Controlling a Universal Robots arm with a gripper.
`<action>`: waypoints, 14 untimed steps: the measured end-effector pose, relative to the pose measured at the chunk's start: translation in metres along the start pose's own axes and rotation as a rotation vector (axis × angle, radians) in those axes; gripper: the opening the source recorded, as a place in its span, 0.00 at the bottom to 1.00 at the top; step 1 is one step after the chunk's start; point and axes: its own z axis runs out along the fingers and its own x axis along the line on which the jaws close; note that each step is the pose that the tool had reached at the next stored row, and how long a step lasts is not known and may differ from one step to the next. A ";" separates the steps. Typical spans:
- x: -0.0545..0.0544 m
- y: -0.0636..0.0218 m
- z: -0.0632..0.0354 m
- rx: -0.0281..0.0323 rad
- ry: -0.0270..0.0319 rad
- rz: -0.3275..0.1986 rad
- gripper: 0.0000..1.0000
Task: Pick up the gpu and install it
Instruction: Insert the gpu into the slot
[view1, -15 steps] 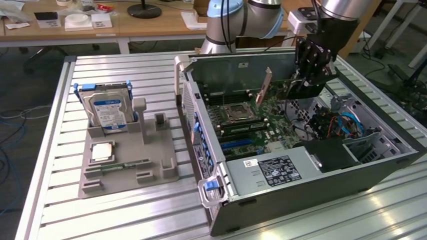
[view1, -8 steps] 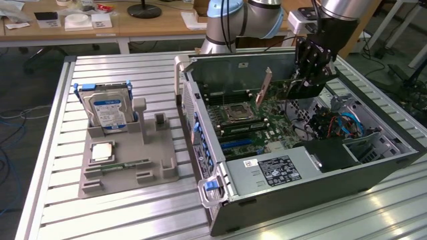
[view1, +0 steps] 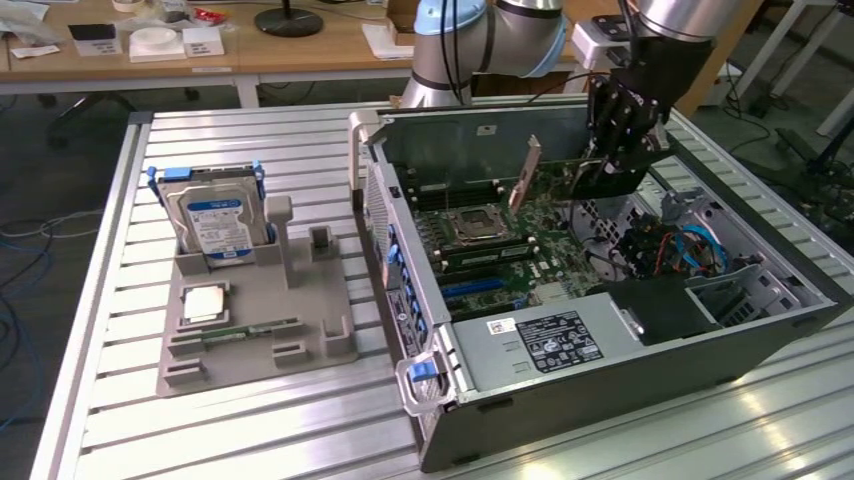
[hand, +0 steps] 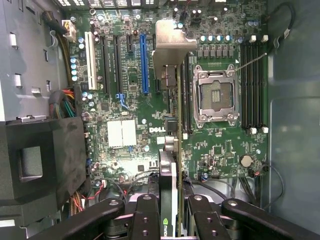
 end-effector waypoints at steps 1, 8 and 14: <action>0.000 0.0000 0.0000 0.0000 0.0000 0.000 0.27; 0.001 0.0099 0.0010 0.0001 0.0000 0.000 0.27; 0.001 0.0126 0.0018 0.0001 0.0000 0.000 0.27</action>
